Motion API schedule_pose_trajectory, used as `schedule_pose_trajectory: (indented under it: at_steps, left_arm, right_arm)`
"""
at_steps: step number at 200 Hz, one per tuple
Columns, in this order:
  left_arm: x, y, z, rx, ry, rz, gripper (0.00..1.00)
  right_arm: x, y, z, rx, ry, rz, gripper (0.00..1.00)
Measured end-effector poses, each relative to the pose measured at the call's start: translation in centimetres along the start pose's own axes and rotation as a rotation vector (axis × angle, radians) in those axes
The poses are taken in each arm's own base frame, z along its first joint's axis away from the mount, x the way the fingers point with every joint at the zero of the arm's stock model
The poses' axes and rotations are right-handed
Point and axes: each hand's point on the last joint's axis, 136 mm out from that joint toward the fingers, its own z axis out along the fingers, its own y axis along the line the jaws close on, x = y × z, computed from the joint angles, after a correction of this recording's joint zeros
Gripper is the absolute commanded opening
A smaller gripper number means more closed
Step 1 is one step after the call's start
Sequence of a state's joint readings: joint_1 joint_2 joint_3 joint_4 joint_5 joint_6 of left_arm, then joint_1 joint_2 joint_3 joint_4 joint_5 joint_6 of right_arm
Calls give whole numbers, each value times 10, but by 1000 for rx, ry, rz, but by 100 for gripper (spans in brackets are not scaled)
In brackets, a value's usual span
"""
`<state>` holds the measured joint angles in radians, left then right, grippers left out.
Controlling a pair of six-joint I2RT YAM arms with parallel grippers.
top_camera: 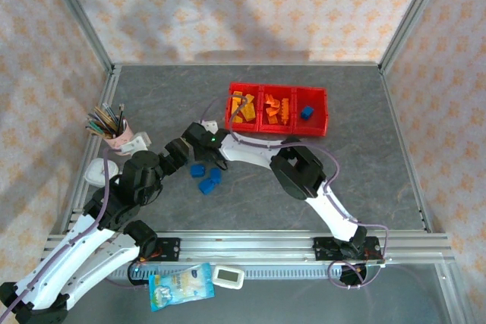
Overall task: Sort the legos into containers by color
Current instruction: Pick up the lego from the center of the table.
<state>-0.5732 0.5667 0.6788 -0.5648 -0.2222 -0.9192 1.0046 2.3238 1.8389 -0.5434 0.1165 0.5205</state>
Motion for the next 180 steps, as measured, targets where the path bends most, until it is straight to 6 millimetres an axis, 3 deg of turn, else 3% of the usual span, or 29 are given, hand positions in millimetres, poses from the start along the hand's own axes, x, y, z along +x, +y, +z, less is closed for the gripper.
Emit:
schedule_pose_trajectory:
  at_steps: [47,126,159,180]
  left_arm:
    - [1,1,0,-2,1,1,99]
    - [1,1,1,-5,4,3,99]
    - [2,1,2,-9,6,5,99]
    - [3,2,3,-12,8,6,99]
  right_arm:
    - [7,-9,-7,35,3,-10,53]
    - [18,-17,-15,51,52,8,64]
    - [29,-18,-16,30,93,1,62]
    - [32,-20,-17,39,108,-2,56]
